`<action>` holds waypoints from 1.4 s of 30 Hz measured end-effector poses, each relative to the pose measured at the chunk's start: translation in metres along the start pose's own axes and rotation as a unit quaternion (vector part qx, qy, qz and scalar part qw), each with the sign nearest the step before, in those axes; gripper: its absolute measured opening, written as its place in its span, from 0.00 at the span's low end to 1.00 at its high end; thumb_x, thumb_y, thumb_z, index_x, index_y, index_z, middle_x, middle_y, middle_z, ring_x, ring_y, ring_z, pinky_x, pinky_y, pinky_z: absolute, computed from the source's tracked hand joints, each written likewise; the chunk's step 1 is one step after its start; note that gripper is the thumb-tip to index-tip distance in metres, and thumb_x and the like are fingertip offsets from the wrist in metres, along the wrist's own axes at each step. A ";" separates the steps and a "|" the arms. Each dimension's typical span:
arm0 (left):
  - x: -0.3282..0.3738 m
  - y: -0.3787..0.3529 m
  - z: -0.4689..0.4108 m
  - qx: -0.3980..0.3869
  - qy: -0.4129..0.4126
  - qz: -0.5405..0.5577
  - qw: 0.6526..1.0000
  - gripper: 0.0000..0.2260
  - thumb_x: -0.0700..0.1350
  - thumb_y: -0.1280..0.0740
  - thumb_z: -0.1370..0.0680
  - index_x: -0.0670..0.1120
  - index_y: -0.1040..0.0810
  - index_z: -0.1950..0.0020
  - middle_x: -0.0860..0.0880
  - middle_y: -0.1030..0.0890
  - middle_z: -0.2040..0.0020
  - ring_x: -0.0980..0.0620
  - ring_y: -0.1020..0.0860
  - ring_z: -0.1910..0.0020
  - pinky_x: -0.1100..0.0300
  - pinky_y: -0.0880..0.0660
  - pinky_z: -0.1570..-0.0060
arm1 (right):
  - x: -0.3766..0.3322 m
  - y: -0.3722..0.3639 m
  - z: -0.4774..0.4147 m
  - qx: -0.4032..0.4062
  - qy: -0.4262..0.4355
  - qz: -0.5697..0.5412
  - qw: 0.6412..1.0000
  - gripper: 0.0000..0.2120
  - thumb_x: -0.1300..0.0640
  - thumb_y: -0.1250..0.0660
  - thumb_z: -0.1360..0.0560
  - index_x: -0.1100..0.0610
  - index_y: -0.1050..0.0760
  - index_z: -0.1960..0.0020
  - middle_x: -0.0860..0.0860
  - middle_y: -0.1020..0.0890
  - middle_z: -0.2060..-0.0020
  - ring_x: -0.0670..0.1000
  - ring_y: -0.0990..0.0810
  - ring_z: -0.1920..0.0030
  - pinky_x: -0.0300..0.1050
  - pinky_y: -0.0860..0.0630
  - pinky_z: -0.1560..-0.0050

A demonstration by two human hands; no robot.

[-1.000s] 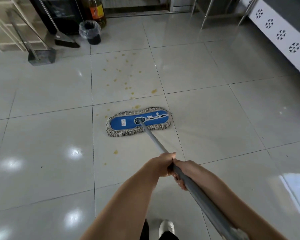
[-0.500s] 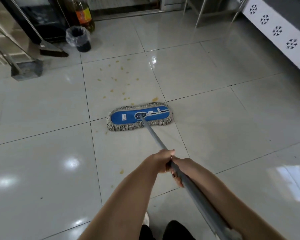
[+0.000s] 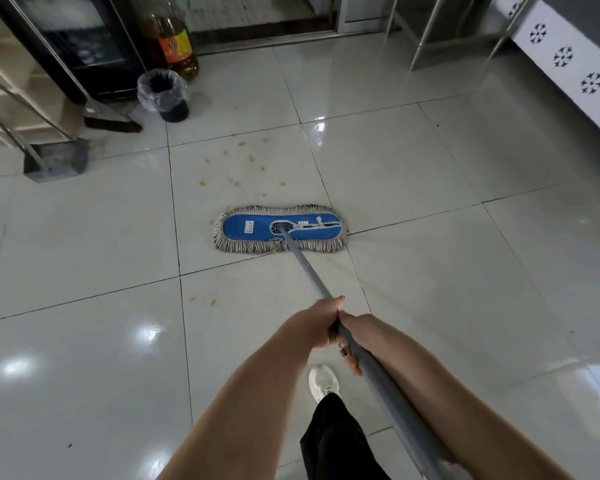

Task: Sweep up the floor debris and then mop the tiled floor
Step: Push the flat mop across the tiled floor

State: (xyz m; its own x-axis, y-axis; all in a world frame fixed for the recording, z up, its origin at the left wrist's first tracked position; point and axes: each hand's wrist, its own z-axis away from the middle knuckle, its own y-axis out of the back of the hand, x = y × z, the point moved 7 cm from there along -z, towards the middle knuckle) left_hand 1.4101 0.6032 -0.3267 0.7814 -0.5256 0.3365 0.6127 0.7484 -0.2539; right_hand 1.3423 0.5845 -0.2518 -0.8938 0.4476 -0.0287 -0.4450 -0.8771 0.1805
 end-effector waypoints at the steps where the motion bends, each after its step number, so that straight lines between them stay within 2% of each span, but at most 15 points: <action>1: 0.016 -0.002 -0.007 0.003 -0.002 0.005 1.000 0.13 0.50 0.42 0.19 0.44 0.33 0.60 0.48 0.34 0.70 0.54 0.29 0.77 0.69 0.32 0.82 | -0.017 0.006 -0.003 0.000 0.000 0.003 1.000 0.29 0.38 0.49 0.21 0.60 0.38 0.70 0.54 0.35 0.75 0.46 0.39 0.91 0.40 0.39 0.79; 3: 0.049 -0.007 -0.019 0.007 -0.005 0.007 1.000 0.13 0.51 0.43 0.19 0.44 0.34 0.59 0.48 0.34 0.69 0.53 0.31 0.73 0.69 0.31 0.81 | -0.050 0.021 -0.008 -0.005 -0.005 0.010 1.000 0.29 0.38 0.49 0.21 0.60 0.37 0.70 0.55 0.34 0.75 0.47 0.38 0.91 0.37 0.38 0.82; 5: 0.081 -0.012 -0.030 0.007 -0.007 0.007 1.000 0.14 0.52 0.44 0.19 0.44 0.34 0.59 0.48 0.34 0.69 0.53 0.31 0.74 0.68 0.31 0.81 | -0.081 0.033 -0.013 -0.011 -0.010 0.001 1.000 0.30 0.38 0.49 0.21 0.60 0.37 0.71 0.54 0.34 0.75 0.47 0.38 0.91 0.30 0.38 0.84; 8: 0.125 -0.013 -0.042 0.003 -0.003 0.015 1.000 0.16 0.52 0.44 0.18 0.43 0.35 0.60 0.48 0.34 0.70 0.55 0.30 0.81 0.67 0.30 0.81 | -0.124 0.043 -0.018 -0.016 -0.023 0.000 1.000 0.30 0.36 0.49 0.22 0.59 0.39 0.71 0.52 0.35 0.84 0.45 0.40 0.91 0.28 0.35 0.81; 10: 0.148 -0.013 -0.048 -0.001 -0.005 0.015 1.000 0.16 0.52 0.44 0.18 0.43 0.35 0.61 0.48 0.34 0.70 0.55 0.30 0.81 0.66 0.29 0.80 | -0.149 0.046 -0.021 -0.014 -0.035 0.014 0.999 0.31 0.35 0.49 0.23 0.59 0.39 0.71 0.51 0.37 0.88 0.45 0.40 0.91 0.29 0.35 0.81; 13: 0.183 -0.008 -0.057 -0.002 -0.004 0.016 1.000 0.16 0.51 0.43 0.18 0.42 0.34 0.62 0.48 0.32 0.73 0.55 0.30 0.83 0.67 0.29 0.81 | -0.188 0.049 -0.025 -0.011 -0.040 0.029 0.999 0.30 0.35 0.48 0.23 0.59 0.39 0.71 0.52 0.37 0.85 0.45 0.40 0.91 0.28 0.35 0.79; 16: 0.214 -0.001 -0.064 -0.004 -0.006 0.019 1.000 0.16 0.49 0.43 0.18 0.42 0.35 0.63 0.50 0.30 0.82 0.56 0.29 0.85 0.68 0.30 0.81 | -0.221 0.048 -0.025 -0.016 -0.038 0.025 0.999 0.30 0.36 0.48 0.23 0.59 0.38 0.71 0.51 0.37 0.88 0.45 0.40 0.91 0.30 0.33 0.79; 18: 0.238 0.009 -0.073 -0.005 -0.010 0.022 1.000 0.16 0.48 0.43 0.18 0.43 0.35 0.63 0.51 0.31 0.84 0.57 0.30 0.85 0.69 0.31 0.82 | -0.249 0.044 -0.026 -0.015 -0.029 0.016 0.999 0.29 0.37 0.47 0.22 0.59 0.38 0.71 0.51 0.36 0.88 0.45 0.41 0.91 0.30 0.33 0.81; 21: 0.276 0.026 -0.087 -0.006 -0.014 0.019 1.000 0.16 0.48 0.44 0.18 0.43 0.36 0.64 0.51 0.31 0.84 0.57 0.30 0.85 0.69 0.31 0.82 | -0.292 0.035 -0.028 -0.008 -0.015 0.009 1.000 0.27 0.40 0.46 0.22 0.59 0.39 0.71 0.53 0.36 0.81 0.45 0.43 0.91 0.30 0.35 0.81; 24: 0.321 0.047 -0.102 -0.011 -0.018 0.018 1.000 0.16 0.48 0.43 0.18 0.43 0.35 0.64 0.51 0.32 0.84 0.57 0.30 0.85 0.68 0.31 0.82 | -0.343 0.024 -0.028 -0.005 -0.021 0.023 1.000 0.26 0.41 0.46 0.22 0.58 0.39 0.70 0.52 0.37 0.76 0.47 0.42 0.86 0.29 0.35 0.79; 30: 0.426 0.105 -0.131 -0.025 -0.010 0.028 0.999 0.17 0.49 0.42 0.19 0.43 0.35 0.65 0.50 0.32 0.83 0.56 0.30 0.85 0.68 0.30 0.81 | -0.461 -0.006 -0.022 0.017 -0.003 -0.004 1.000 0.28 0.38 0.46 0.22 0.59 0.38 0.69 0.53 0.36 0.75 0.45 0.41 0.92 0.30 0.34 0.83; 34: 0.496 0.145 -0.143 -0.019 -0.008 0.018 1.000 0.17 0.49 0.41 0.19 0.43 0.36 0.65 0.51 0.32 0.84 0.56 0.30 0.86 0.68 0.31 0.82 | -0.536 -0.032 -0.016 0.009 -0.005 0.000 1.000 0.28 0.39 0.44 0.23 0.60 0.36 0.70 0.53 0.34 0.75 0.46 0.39 0.92 0.29 0.37 0.84; 37: 0.547 0.168 -0.153 -0.025 -0.013 0.007 1.000 0.18 0.48 0.41 0.19 0.43 0.36 0.66 0.51 0.33 0.84 0.56 0.31 0.86 0.69 0.32 0.83 | -0.594 -0.043 -0.026 0.026 0.021 0.034 0.999 0.26 0.41 0.46 0.22 0.59 0.34 0.68 0.54 0.32 0.75 0.48 0.34 0.88 0.33 0.38 0.83; 40: 0.592 0.184 -0.164 -0.042 -0.013 0.016 0.999 0.19 0.48 0.43 0.18 0.43 0.36 0.67 0.50 0.32 0.84 0.56 0.30 0.86 0.69 0.32 0.83 | -0.643 -0.050 -0.026 0.029 0.004 0.026 0.999 0.28 0.39 0.46 0.22 0.60 0.35 0.70 0.53 0.33 0.82 0.47 0.37 0.90 0.30 0.36 0.82; 42: 0.624 0.192 -0.171 -0.051 -0.014 0.008 0.999 0.19 0.49 0.44 0.18 0.43 0.37 0.68 0.51 0.33 0.84 0.56 0.31 0.86 0.69 0.32 0.83 | -0.680 -0.058 -0.023 0.012 0.019 0.029 0.999 0.29 0.38 0.46 0.22 0.61 0.36 0.70 0.54 0.33 0.79 0.46 0.37 0.90 0.29 0.36 0.82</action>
State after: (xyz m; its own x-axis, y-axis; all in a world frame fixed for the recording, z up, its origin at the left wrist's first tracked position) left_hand 2.0358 0.3494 -0.3207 0.7888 -0.5008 0.3563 0.6096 0.7113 -0.3499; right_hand 1.9748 0.3271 -0.2657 -0.9195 0.3893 -0.0539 -0.3917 -0.8966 0.2066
